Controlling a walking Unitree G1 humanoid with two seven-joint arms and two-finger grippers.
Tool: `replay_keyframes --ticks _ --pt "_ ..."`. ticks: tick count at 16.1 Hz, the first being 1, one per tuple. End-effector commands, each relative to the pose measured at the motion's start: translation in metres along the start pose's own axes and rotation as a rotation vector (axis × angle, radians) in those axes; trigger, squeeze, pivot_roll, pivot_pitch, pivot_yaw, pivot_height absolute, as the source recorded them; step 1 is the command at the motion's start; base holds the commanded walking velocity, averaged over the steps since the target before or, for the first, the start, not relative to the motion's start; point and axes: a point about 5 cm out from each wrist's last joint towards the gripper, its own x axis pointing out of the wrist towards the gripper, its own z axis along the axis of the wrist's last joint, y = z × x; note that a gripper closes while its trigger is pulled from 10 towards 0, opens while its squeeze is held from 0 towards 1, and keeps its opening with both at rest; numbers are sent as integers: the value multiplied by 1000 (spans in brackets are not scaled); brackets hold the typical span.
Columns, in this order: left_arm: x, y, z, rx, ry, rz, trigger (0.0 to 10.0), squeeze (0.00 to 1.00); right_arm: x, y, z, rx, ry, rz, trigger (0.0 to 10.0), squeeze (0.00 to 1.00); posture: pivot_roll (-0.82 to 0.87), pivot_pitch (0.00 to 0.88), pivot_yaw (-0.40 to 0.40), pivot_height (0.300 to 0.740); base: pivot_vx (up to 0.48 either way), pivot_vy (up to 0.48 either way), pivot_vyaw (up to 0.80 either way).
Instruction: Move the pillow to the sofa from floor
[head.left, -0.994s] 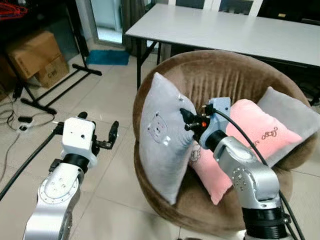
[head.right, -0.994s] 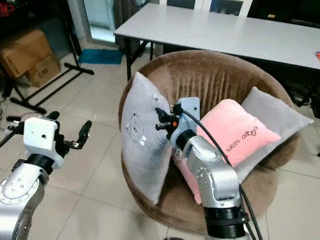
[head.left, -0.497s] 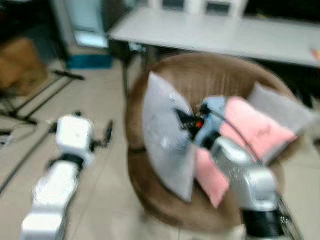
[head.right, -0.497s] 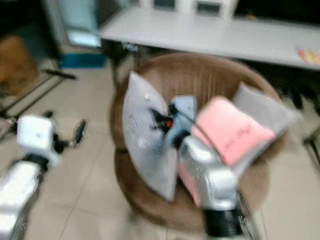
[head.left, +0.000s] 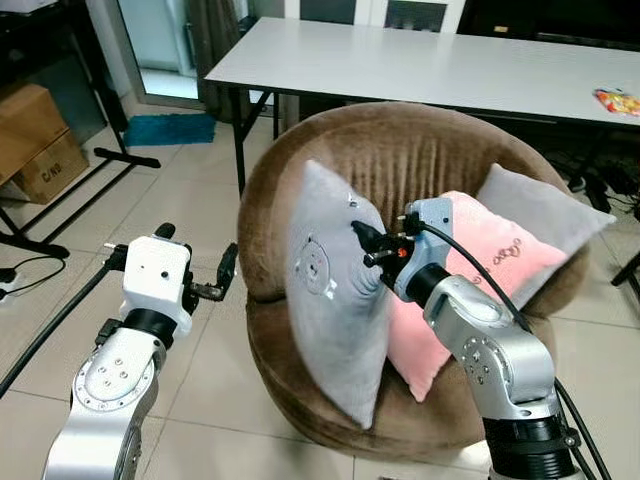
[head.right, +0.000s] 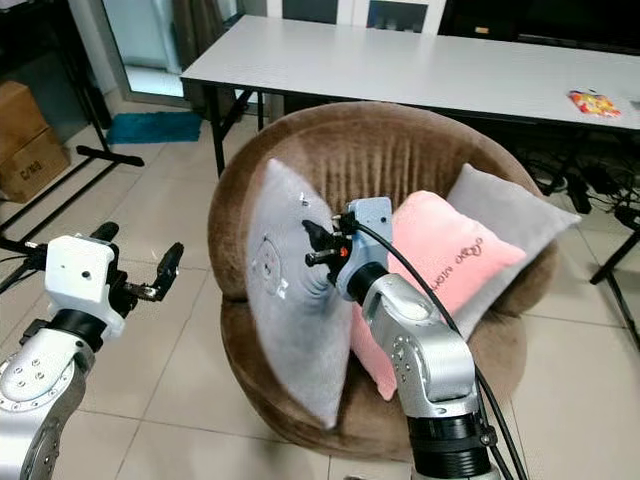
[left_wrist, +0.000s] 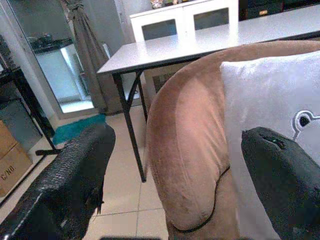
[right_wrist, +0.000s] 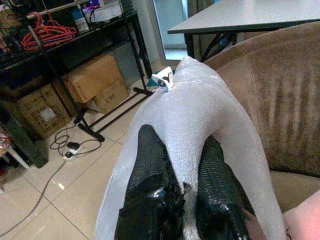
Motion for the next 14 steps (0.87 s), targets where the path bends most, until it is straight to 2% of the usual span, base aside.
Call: replay_keyframes --ticks 1,14 --pt "-1 0 2 -1 -4 -14 10000 0 1 4 15 -19 -75 25 10000 0 38 0 -14 740 274 0 0" --pt "-2 4 5 22 2 -39 10000 0 7 9 8 -21 -71 32 10000 0 56 0 11 740 322 0 0"
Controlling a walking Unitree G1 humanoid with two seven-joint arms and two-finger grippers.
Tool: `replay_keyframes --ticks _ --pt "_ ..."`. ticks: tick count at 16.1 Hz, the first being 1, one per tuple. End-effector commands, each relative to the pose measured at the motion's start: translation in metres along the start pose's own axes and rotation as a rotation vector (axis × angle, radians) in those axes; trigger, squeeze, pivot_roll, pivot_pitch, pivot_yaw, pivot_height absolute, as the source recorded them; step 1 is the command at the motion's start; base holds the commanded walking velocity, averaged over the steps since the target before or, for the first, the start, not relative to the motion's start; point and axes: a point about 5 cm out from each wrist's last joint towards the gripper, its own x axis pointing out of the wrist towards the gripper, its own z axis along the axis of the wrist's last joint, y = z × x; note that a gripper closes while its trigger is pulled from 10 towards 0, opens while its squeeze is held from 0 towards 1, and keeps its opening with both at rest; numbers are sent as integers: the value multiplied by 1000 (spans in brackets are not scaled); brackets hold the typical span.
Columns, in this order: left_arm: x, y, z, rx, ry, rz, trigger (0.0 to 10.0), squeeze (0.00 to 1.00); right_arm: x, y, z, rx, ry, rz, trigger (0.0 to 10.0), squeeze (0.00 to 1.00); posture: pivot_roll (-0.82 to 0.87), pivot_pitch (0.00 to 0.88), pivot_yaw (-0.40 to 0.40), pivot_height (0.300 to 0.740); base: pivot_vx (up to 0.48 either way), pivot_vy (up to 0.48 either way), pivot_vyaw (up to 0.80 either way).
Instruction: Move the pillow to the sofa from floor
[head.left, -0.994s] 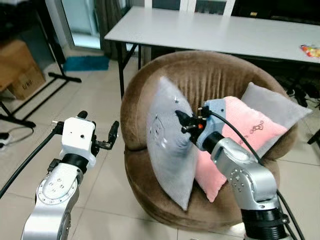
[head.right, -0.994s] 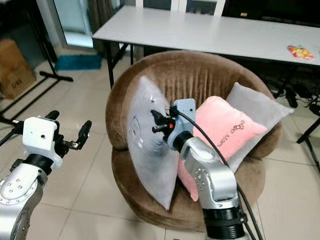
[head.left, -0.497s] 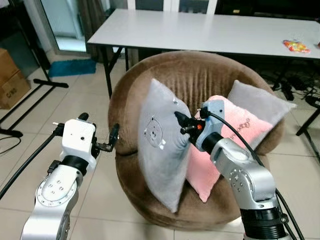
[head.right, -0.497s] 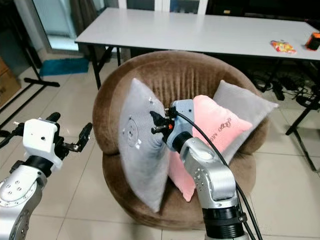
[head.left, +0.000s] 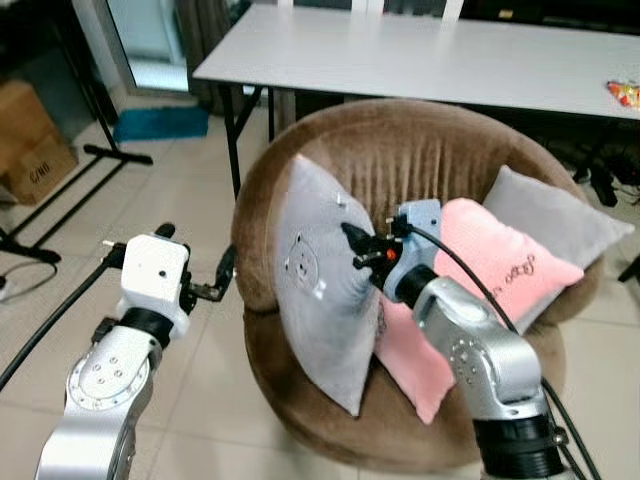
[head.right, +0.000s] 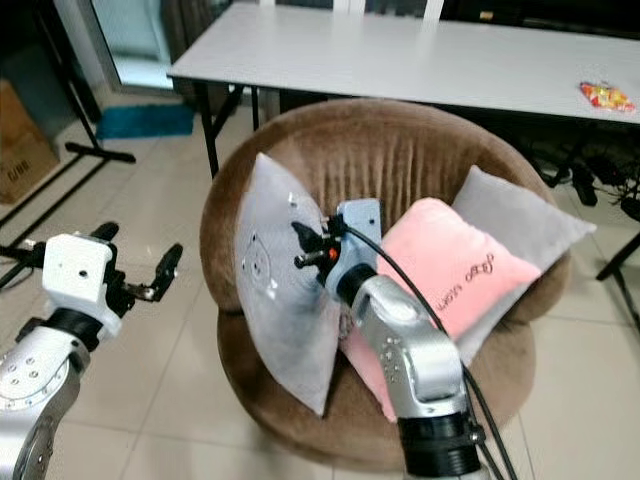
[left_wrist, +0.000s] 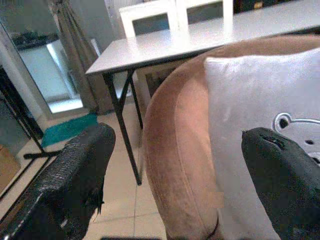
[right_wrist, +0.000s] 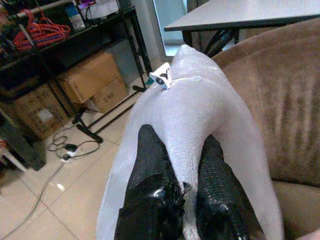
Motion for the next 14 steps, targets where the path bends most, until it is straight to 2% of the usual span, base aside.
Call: replay_keyframes --ticks 1,2,5,8,12,14 --pt "-3 3 0 18 9 -3 10000 0 3 7 12 -9 -71 27 10000 0 55 0 20 740 319 0 0" --pt "-3 4 0 24 12 -14 10000 0 4 7 11 -1 -71 24 10000 0 51 0 34 740 322 0 0" --pt "-2 6 0 36 24 -48 10000 0 3 8 8 9 -78 10 10000 0 34 0 75 740 320 0 -760" --pt "0 8 -1 50 36 -72 10000 0 6 7 7 -8 -82 -6 10000 0 23 0 94 740 312 0 0" --pt "-4 2 -11 98 88 -169 10000 0 17 3 11 8 -85 -46 10000 0 28 0 74 740 0 0 0" --pt "-7 2 -15 117 121 -207 10000 0 29 7 6 -14 -32 -24 10000 0 36 0 55 740 0 0 0"
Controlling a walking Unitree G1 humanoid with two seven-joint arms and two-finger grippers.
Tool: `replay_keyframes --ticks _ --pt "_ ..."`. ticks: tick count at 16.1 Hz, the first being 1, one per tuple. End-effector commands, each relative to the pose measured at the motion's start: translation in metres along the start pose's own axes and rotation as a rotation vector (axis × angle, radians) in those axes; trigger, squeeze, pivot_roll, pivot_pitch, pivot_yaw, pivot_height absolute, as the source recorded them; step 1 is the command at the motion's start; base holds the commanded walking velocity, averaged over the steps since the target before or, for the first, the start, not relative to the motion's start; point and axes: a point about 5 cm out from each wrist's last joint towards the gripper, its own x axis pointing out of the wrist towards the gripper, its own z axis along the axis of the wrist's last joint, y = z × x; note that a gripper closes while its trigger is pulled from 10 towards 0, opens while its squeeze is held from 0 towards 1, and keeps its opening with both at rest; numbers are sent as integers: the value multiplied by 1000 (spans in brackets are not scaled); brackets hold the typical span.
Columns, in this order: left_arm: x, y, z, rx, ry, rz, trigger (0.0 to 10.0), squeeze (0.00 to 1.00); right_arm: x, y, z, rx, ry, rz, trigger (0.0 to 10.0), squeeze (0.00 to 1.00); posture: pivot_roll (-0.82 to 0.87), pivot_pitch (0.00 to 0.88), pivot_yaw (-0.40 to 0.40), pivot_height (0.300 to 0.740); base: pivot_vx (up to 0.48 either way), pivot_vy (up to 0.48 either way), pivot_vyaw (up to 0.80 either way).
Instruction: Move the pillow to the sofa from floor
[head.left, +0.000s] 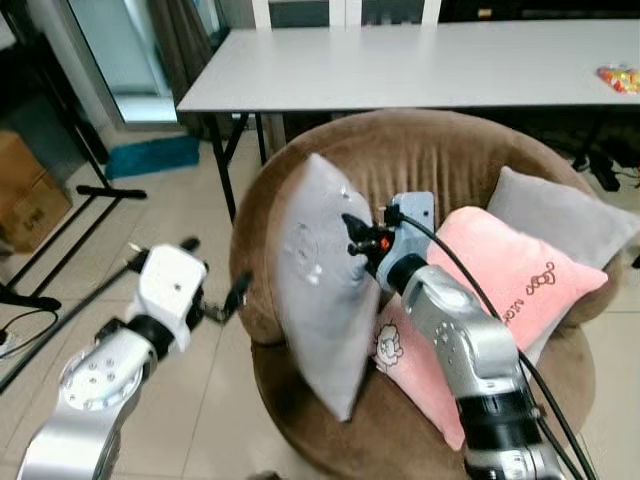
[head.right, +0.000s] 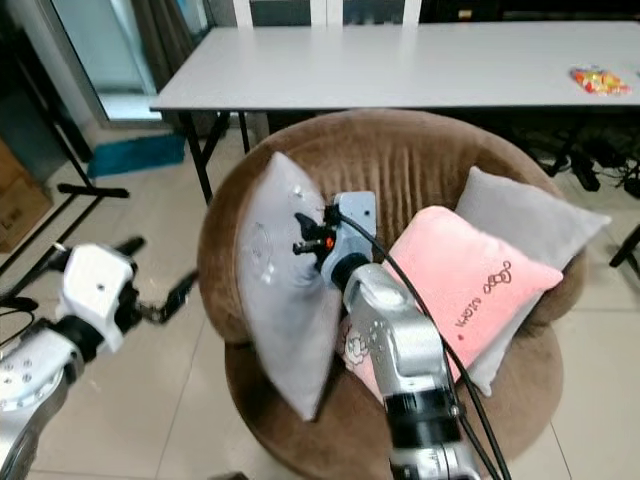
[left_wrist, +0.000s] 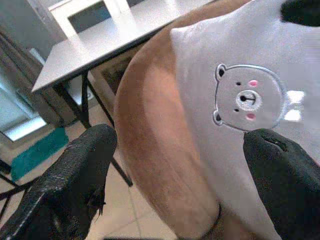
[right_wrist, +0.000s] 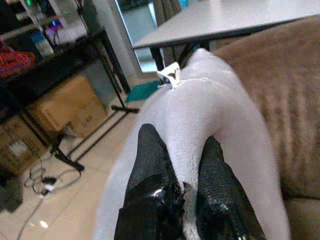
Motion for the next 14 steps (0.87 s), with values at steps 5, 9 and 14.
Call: replay_keyframes --ticks 5,9,14 --pt "-8 -4 -11 22 78 -189 10000 0 39 8 12 76 -47 39 10000 0 57 0 31 740 0 0 0" --pt "-16 -3 -10 12 109 -358 10000 0 55 -32 0 196 -26 -103 10000 0 91 0 20 740 0 0 0" --pt "-25 -4 -6 -21 127 -521 10000 0 31 -86 -32 203 113 -336 10000 0 101 0 15 740 0 0 0"
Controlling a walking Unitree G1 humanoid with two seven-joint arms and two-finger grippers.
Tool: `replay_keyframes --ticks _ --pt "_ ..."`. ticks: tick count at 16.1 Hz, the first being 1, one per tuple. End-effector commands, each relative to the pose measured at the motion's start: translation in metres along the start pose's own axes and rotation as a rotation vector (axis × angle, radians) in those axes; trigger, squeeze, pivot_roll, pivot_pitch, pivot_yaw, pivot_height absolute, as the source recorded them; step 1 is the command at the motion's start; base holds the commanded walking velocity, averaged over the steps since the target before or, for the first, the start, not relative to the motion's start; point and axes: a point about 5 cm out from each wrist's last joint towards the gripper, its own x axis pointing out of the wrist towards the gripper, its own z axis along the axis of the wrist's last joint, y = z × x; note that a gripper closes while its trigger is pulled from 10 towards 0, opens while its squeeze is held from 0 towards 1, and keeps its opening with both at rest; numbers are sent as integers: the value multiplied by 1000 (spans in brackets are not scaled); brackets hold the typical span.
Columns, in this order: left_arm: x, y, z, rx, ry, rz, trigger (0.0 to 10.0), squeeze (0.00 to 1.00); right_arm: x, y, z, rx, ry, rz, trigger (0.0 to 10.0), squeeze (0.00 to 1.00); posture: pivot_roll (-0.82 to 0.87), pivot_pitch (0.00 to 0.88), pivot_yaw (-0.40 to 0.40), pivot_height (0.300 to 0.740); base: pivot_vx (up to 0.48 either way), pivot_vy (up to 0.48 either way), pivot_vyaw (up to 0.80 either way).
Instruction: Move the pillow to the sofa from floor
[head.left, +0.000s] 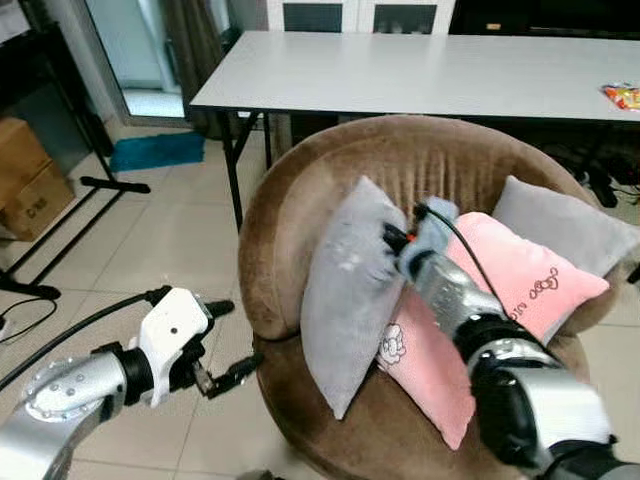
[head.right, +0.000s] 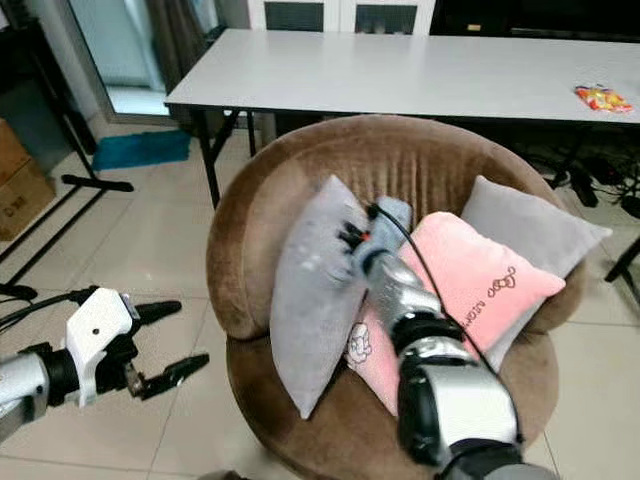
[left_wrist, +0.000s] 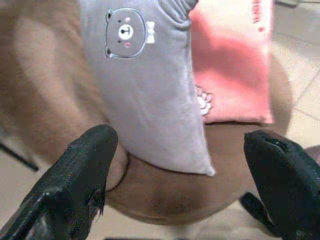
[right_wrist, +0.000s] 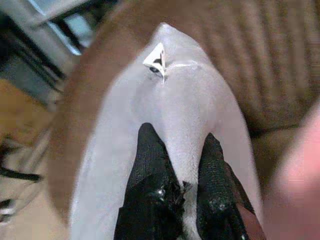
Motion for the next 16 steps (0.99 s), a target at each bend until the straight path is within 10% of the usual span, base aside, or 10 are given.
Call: replay_keyframes --ticks 1,2,3,4,13,16 --pt "-3 2 8 18 -10 -21 10000 0 -3 -14 -9 -35 33 -75 10000 0 100 0 15 740 0 0 0" --pt "-3 3 9 17 -13 -33 10000 0 -6 -25 -13 -31 42 -130 10000 0 95 0 18 740 0 0 0" --pt "-2 2 10 11 -17 -49 10000 0 -8 -34 -12 5 29 -167 10000 639 91 0 19 740 0 0 0" --pt "-1 2 11 8 -22 -62 10000 0 -10 -41 -7 5 3 -182 10000 1000 80 0 27 740 0 0 0" --pt "17 -1 9 -49 -90 -81 10000 0 -51 -118 20 111 -244 -147 10000 1000 -39 0 79 740 0 0 0" --pt "24 6 16 -54 -177 73 10000 0 -72 -108 28 60 -350 -79 10000 1000 -60 0 75 740 0 0 0"
